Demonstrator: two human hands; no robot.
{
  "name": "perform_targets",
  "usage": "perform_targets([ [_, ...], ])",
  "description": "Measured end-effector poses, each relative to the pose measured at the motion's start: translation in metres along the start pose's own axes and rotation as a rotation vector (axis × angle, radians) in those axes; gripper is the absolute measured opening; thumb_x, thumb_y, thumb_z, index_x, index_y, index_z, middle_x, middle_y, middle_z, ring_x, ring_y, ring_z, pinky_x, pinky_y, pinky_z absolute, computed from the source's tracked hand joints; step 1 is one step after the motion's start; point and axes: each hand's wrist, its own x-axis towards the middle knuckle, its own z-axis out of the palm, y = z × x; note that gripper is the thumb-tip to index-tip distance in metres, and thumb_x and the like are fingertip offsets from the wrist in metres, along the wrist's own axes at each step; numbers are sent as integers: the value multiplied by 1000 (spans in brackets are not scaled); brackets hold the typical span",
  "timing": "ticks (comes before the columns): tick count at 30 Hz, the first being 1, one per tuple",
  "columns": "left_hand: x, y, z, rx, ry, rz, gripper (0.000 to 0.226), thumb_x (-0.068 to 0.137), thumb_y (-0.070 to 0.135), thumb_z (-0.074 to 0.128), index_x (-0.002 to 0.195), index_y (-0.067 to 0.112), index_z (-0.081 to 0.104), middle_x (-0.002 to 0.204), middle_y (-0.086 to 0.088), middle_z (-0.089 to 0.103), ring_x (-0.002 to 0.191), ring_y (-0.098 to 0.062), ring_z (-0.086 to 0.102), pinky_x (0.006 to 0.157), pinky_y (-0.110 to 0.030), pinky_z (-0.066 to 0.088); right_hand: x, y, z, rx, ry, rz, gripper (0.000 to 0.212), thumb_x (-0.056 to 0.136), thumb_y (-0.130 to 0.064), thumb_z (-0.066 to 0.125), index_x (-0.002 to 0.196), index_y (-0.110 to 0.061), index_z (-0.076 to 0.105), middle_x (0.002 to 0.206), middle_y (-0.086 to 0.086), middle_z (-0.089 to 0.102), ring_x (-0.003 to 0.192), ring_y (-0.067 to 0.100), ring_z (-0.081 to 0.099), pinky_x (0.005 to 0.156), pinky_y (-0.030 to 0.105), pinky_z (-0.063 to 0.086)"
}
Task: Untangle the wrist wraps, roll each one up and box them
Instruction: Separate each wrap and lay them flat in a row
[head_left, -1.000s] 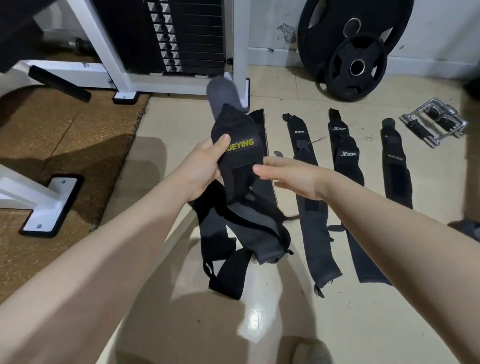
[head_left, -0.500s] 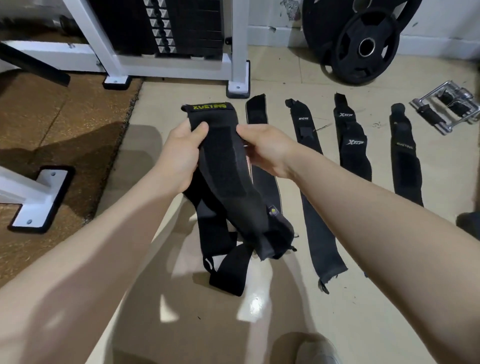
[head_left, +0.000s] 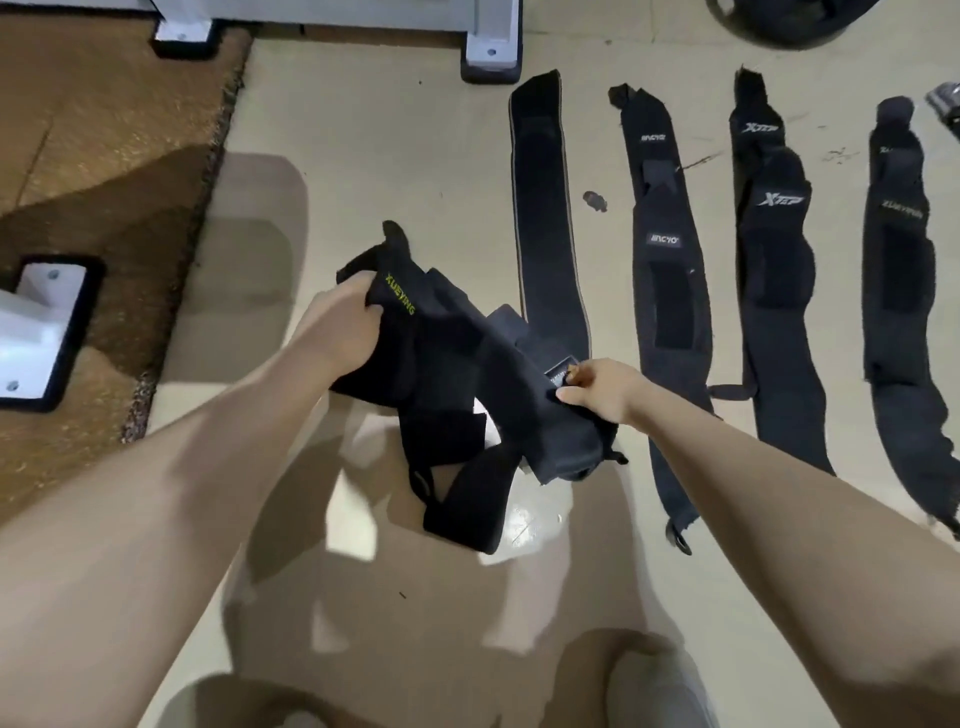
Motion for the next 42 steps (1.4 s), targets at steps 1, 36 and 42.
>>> perform_targets([
  [1,0,0,4,-69,5,-12,32,97,11,40,126,18,53,121,-11,58,115,-33,52,87,-31,39,2,-3,3,-43,-40,-8,35,93,-35,56,94,-1,63,96,11,66,90,27,56,81,33,41],
  [36,-51,37,4,-983,-314,39,32,89,-6,55,109,18,63,110,-6,71,104,-20,67,89,-29,52,-61,-95,-19,541,182,-160,49,85,-63,49,70,-17,53,73,0,56,71,20,52,74,36,43],
  [42,-51,31,-9,-781,-332,131,42,87,-10,56,113,23,63,117,-6,69,111,-21,64,101,-39,46,-65,-102,-33,1007,7,-334,38,89,1,53,122,-18,50,104,-7,66,107,16,59,99,33,45],
])
